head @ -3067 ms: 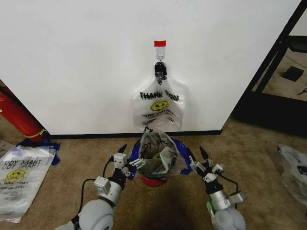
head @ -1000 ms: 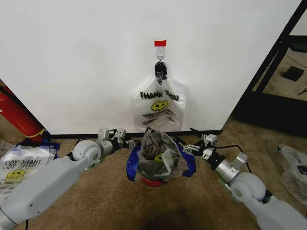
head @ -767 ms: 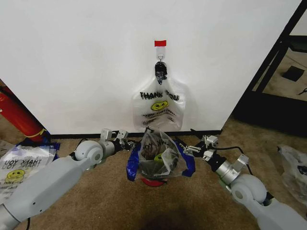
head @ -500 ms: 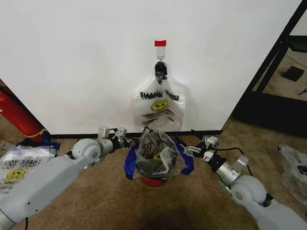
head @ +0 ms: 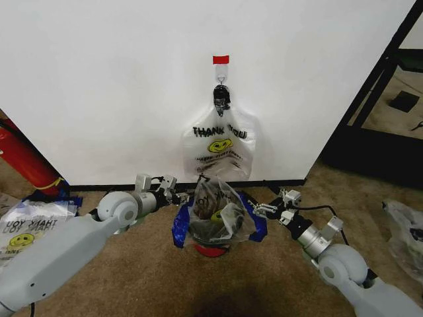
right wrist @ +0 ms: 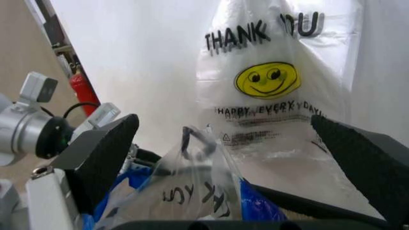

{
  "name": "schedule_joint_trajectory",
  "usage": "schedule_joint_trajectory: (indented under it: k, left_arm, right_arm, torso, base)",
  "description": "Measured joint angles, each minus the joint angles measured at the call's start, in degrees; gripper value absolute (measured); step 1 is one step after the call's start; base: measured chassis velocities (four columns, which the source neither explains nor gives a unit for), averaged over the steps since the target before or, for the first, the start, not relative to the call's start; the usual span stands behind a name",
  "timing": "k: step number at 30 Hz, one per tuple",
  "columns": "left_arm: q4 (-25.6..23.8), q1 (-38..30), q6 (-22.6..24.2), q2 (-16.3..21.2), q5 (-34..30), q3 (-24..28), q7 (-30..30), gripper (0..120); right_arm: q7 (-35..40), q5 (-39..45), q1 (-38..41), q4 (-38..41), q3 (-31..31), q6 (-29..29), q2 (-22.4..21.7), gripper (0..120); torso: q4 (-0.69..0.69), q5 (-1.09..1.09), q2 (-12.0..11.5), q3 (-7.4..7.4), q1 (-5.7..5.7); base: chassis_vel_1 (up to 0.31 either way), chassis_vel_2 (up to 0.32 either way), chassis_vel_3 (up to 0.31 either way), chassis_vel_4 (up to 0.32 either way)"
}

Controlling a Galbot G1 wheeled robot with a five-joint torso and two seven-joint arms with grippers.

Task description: Pick up the garbage bag from the wall and place it over the trash bin.

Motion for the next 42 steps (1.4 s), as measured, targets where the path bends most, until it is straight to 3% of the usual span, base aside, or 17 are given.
schedule_joint_trajectory:
  k: [3, 5, 16, 19, 22, 26, 34, 38, 42]
  left_arm:
    - [0.28, -0.11, -0.08, 0.13, 0.43, 0.30, 0.32, 74]
    - [-0.83, 0.67, -0.03, 0.49, 1.70, 0.98, 0.08, 57]
    - [-1.47, -0.54, 2.13, -0.31, 1.00, 2.65, -2.92, 23]
    - [-1.74, -0.91, 2.48, -0.38, 0.31, 3.28, -3.43, 9]
    - [-2.13, -0.94, 2.72, -0.61, -0.80, 3.37, -4.64, 0]
    - [-2.95, -0.73, 2.95, -0.53, -2.63, 2.96, -6.47, 0]
    - [-9.29, 3.17, 1.75, -0.97, -13.54, -3.07, -23.71, 0]
    - [-12.41, 7.66, 0.07, -1.44, -16.14, -7.43, -30.55, 0]
    - [-16.09, 15.64, -3.29, -3.88, -17.52, -13.38, -41.14, 0]
  right_arm:
    - [0.00, 0.02, -0.15, 0.08, 0.03, 0.00, -0.04, 100]
    - [0.01, 0.03, -0.03, 0.00, 0.08, 0.09, -0.15, 100]
    - [0.19, 0.26, -0.44, 0.16, 0.26, 0.22, -0.15, 100]
    - [0.22, 0.26, -0.66, 0.16, 0.46, 0.41, -0.15, 100]
    - [0.22, 0.20, -0.92, 0.18, 0.60, 0.59, -0.15, 100]
    - [0.22, 0.12, -1.08, 0.18, 0.64, 0.81, -0.03, 100]
    - [1.10, 0.33, -1.83, 0.58, 1.47, 0.93, 1.29, 100]
    - [1.78, 0.58, -2.74, 1.02, 2.30, 0.91, 1.97, 100]
    - [3.52, 0.64, -3.66, 1.61, 3.16, 0.52, 3.44, 100]
  torso:
    - [0.01, 0.00, 0.00, 0.00, 0.00]
    - [0.01, 0.00, 0.00, 0.00, 0.00]
    - [0.01, 0.01, 0.00, 0.00, 0.00]
    - [0.01, 0.01, 0.00, 0.00, 0.00]
    - [0.01, 0.00, 0.00, 0.00, 0.00]
    - [0.00, 0.00, 0.00, 0.00, 0.00]
    - [0.01, 0.01, 0.00, 0.00, 0.00]
    - [0.00, 0.02, 0.00, 0.00, 0.00]
    - [0.01, 0.00, 0.01, 0.00, 0.00]
  base:
    - [0.000, 0.000, 0.000, 0.000]
    - [0.000, 0.000, 0.000, 0.000]
    - [0.000, 0.000, 0.000, 0.000]
    - [0.000, 0.000, 0.000, 0.000]
    - [0.000, 0.000, 0.000, 0.000]
    - [0.000, 0.000, 0.000, 0.000]
    - [0.000, 0.000, 0.000, 0.000]
    - [0.000, 0.000, 0.000, 0.000]
    - [0.000, 0.000, 0.000, 0.000]
